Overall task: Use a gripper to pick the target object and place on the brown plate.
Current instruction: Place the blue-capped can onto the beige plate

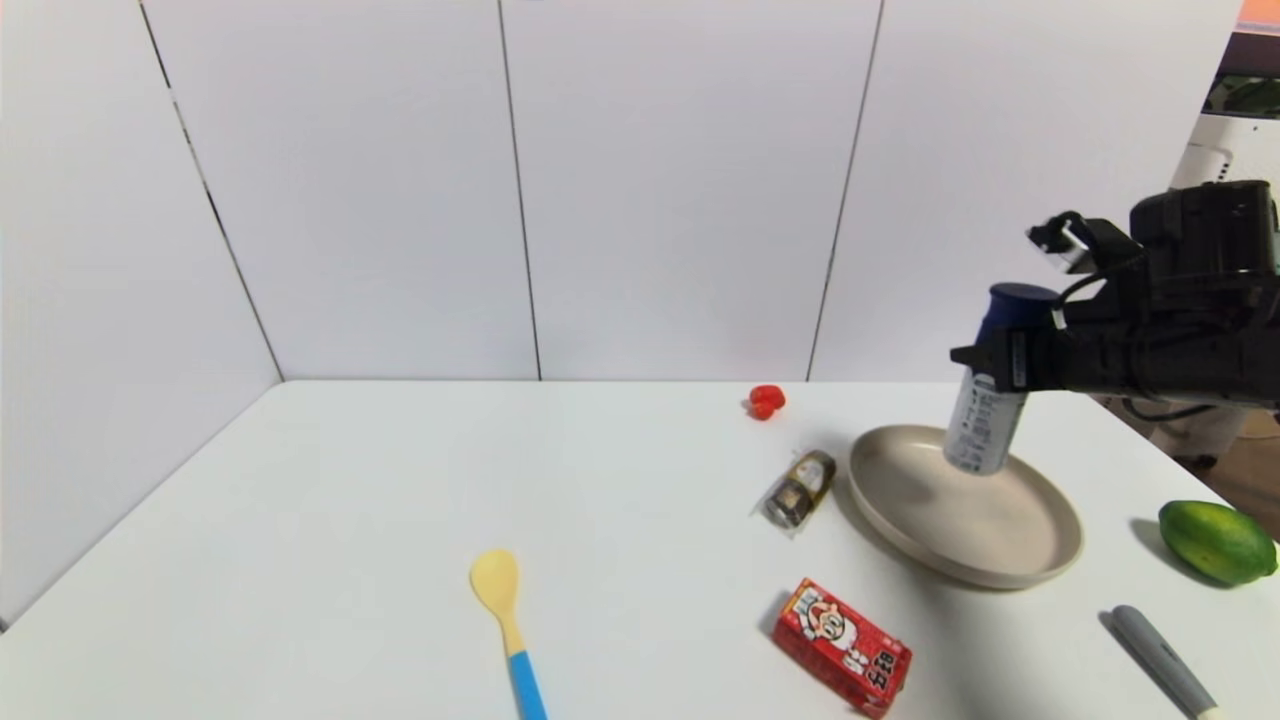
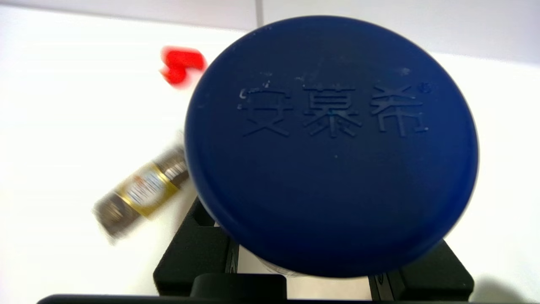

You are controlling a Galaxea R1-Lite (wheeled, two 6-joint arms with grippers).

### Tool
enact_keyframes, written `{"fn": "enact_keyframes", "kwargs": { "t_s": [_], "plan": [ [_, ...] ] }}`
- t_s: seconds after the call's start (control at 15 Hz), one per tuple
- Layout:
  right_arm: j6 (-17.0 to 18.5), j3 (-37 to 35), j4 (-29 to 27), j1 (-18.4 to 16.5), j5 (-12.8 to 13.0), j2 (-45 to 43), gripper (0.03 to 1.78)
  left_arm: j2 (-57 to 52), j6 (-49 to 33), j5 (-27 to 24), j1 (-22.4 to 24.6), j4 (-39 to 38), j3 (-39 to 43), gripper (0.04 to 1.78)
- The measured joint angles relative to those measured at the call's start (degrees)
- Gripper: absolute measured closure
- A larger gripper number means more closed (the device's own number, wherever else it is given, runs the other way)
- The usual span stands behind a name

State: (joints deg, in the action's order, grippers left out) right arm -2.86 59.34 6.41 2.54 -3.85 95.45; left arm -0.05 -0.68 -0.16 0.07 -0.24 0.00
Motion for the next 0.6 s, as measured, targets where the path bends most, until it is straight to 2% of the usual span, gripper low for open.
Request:
{"fn": "enact_keyframes", "kwargs": {
  "t_s": [0.33,0.47,0.6],
  "plan": [
    [0.09,-6.51,0.74,-1.72,0.00,-1.16,1.03,0.00,0.02,0.00,-0.02,0.02,0.00,0.13],
    [0.17,-8.61,4.63,-1.77,-0.20,-0.33,1.03,0.00,0.02,0.00,-0.02,0.00,0.00,0.13],
    [-0.16,-11.17,11.67,-1.96,-0.78,0.91,1.03,0.00,0.02,-0.02,0.00,0.02,0.00,0.13]
  ]
}}
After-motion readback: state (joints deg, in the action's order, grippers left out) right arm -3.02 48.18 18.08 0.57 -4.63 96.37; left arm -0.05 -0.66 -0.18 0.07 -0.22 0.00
